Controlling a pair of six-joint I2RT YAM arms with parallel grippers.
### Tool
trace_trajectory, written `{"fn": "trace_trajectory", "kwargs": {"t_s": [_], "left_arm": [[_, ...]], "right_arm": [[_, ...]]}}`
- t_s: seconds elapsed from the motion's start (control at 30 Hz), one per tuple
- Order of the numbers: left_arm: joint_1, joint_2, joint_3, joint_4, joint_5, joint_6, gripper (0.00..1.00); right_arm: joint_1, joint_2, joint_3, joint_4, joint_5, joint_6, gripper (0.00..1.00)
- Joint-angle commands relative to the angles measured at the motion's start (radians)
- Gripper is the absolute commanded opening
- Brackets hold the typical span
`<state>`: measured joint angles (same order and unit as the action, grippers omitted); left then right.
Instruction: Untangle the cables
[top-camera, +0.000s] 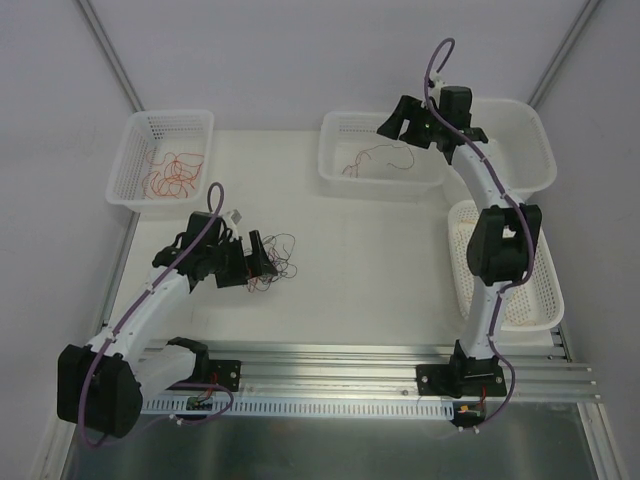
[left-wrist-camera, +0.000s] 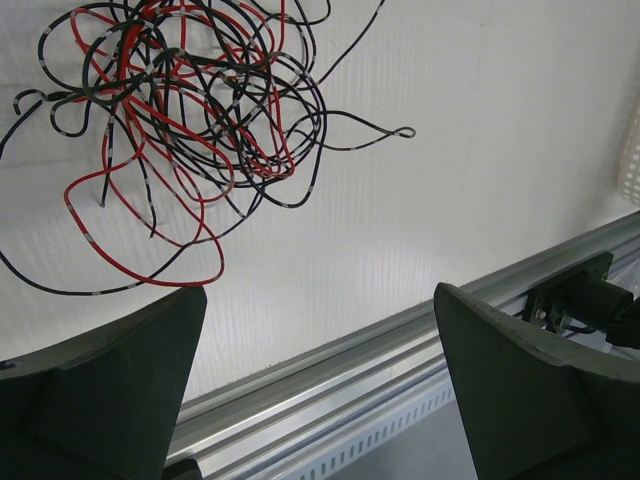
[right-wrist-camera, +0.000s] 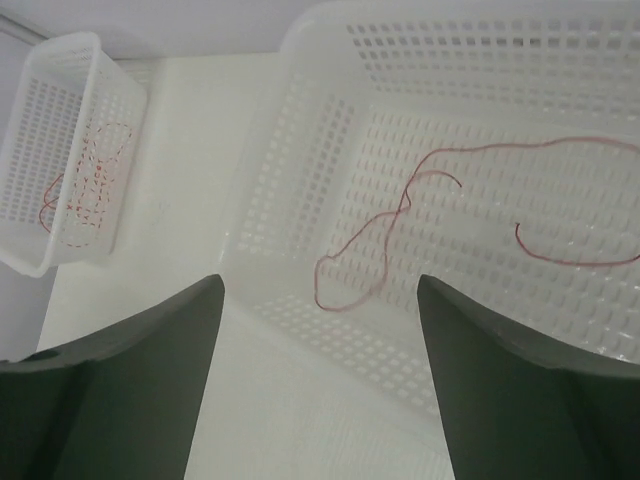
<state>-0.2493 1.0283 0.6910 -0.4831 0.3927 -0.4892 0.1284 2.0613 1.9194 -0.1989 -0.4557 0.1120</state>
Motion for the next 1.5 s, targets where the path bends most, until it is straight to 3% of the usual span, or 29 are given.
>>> {"fn": "trace_trajectory", "kwargs": {"t_s": [0.0,0.27,0.53,0.93,1.27,1.4,1.47], "left_arm": [[-0.005,0.019,0.031,0.006,-0.038,-0.005,0.99],[-0.005,0.125,0.116,0.005,-0.115,0.001,0.99],[-0.005,0.220,0.183,-0.006,-0.198,-0.015,0.92],[-0.005,0.147,0.127,-0.055,-0.337,-0.057,0.75],[-0.004,0.213,0.122,-0.045,-0.307,-0.097,0.46],[-0.005,0.217,0.104,-0.040,-0.310,-0.097,0.28],[-0.005,0.217,0.094,-0.035,-0.308,-0.097,0.13]], "right_arm": [[0.014,-0.150,-0.014,-0.061,0.008,-0.044,0.84],[0.111,-0.352,-0.258,-0.171,-0.003,-0.106,0.87],[0.330,-0.467,-0.554,-0.159,-0.050,-0.138,0.87],[0.485,-0.486,-0.652,-0.082,-0.054,-0.078,0.86],[0.560,-0.451,-0.677,0.048,-0.075,-0.006,0.86],[0.590,-0.396,-0.668,0.110,-0.080,0.014,0.86],[0.605,-0.369,-0.662,0.147,-0.086,0.035,0.86]]}}
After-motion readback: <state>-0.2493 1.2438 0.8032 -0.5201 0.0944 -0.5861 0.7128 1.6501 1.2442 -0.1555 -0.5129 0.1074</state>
